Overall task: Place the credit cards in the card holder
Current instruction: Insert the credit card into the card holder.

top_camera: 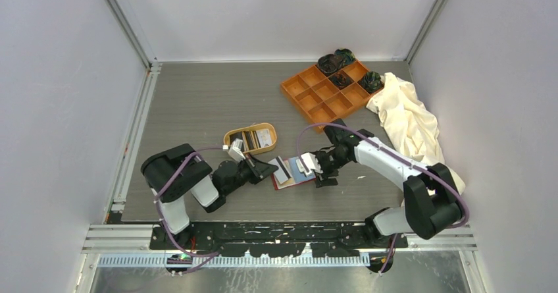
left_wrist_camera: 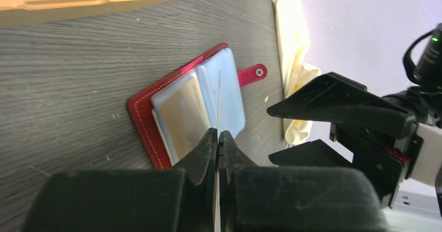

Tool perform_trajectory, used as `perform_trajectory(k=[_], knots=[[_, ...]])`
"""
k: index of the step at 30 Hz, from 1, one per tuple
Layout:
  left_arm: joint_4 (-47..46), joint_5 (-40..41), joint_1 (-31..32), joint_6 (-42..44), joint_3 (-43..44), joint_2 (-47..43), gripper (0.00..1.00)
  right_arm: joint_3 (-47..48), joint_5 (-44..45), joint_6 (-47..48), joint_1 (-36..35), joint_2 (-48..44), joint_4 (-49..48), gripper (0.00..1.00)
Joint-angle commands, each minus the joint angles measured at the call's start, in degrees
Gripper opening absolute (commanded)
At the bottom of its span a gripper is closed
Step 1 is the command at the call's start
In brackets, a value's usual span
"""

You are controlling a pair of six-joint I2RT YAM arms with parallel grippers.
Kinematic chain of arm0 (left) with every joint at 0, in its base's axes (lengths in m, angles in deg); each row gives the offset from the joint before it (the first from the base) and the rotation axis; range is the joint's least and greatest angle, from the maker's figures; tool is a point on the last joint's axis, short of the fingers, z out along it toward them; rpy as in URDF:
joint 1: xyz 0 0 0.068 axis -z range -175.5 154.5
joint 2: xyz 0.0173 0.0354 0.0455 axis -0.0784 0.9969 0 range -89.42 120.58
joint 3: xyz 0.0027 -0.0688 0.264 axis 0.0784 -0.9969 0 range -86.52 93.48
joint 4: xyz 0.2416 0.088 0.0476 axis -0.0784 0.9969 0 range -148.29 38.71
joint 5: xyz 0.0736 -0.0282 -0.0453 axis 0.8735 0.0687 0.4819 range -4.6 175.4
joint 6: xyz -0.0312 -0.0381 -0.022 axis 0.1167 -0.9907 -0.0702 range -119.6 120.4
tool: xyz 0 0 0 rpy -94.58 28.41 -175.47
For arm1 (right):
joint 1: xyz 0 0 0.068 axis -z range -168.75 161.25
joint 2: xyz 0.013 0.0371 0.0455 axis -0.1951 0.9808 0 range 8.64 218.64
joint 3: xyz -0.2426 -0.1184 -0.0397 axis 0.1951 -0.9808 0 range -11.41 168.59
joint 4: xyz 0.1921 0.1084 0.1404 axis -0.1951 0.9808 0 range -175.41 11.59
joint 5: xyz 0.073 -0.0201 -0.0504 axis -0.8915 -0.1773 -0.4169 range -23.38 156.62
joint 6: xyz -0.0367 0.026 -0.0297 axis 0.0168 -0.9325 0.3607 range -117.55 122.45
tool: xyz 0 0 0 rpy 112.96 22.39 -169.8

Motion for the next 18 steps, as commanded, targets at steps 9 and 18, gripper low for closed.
perform_trajectory(k=[9,18], knots=[[-3.1,3.2,0.2,-0.6,3.6,4.5,0.0,0.4,11.2,-5.0,-4.0,5.0,-8.1,0.69],[-3.1,0.1,0.3,-2.0,5.4,7.1,0.0,1.0,14.1,-6.1,-4.7,7.0,-8.0,0.68]])
